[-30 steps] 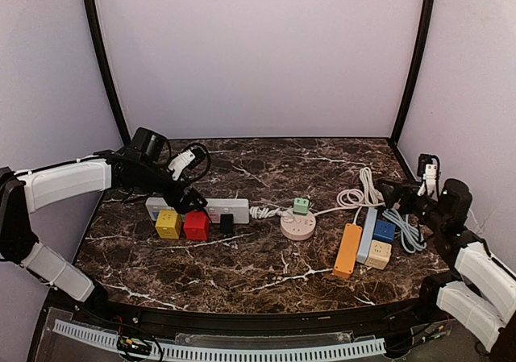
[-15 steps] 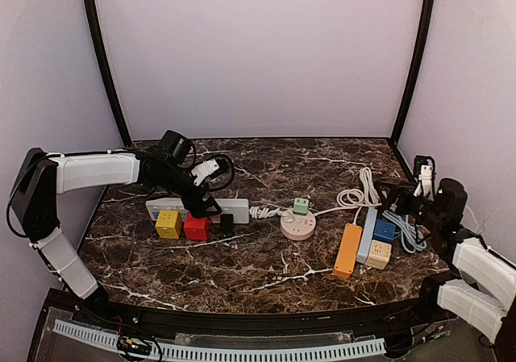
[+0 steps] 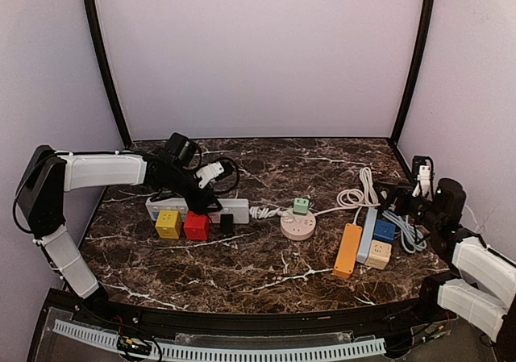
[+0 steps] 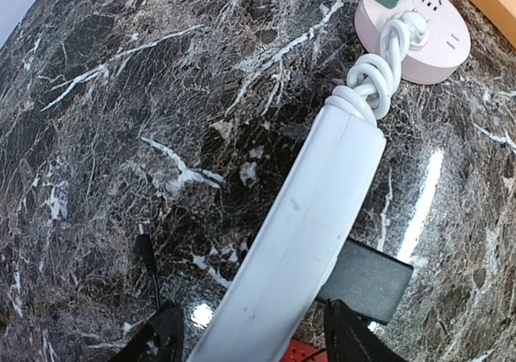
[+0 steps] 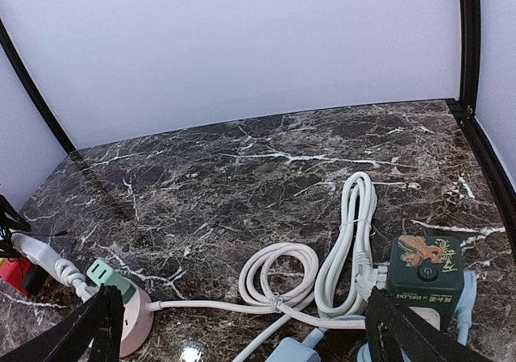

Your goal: Pull the plug off the socket

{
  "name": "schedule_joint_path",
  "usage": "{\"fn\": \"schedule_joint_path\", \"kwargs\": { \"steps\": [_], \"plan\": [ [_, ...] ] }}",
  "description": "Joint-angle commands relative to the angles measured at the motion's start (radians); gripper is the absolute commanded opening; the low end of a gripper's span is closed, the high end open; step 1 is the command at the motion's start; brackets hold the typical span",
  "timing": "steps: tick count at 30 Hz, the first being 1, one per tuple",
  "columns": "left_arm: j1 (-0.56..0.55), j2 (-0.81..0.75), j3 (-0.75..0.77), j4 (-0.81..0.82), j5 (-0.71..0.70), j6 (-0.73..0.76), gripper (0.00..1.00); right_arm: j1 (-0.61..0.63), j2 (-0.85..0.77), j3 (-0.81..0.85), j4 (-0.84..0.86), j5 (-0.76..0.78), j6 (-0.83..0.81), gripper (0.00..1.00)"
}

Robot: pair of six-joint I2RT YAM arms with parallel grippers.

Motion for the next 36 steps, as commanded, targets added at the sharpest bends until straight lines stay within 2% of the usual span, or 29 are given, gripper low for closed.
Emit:
{"fn": "schedule_joint_path", "kwargs": {
  "steps": [1, 8, 14, 18, 27, 36],
  "plan": [
    [-0.018, 0.017, 0.024, -0.002, -0.059, -0.007, 0.56, 0.009, -0.018, -0.001, 0.022, 0.001, 0.012, 0.99],
    [-0.025, 0.042, 0.045, -0.016, -0.055, -0.049, 0.42, 0.010, -0.019, 0.000, 0.016, 0.008, 0.012, 0.99],
    [-0.027, 0.095, 0.089, -0.060, -0.030, -0.125, 0.37, 0.013, -0.029, 0.000, 0.007, 0.011, 0.012, 0.99],
    [-0.025, 0.126, 0.120, -0.082, -0.067, -0.184, 0.33, 0.013, -0.030, 0.000, 0.002, 0.017, 0.013, 0.99],
    [-0.019, 0.167, 0.144, -0.106, -0.210, -0.329, 0.33, 0.016, -0.014, 0.003, 0.007, 0.026, 0.009, 0.99],
    [0.039, 0.170, 0.142, -0.088, -0.182, -0.435, 0.35, 0.020, -0.041, 0.002, -0.010, 0.047, 0.006, 0.99]
  ]
}}
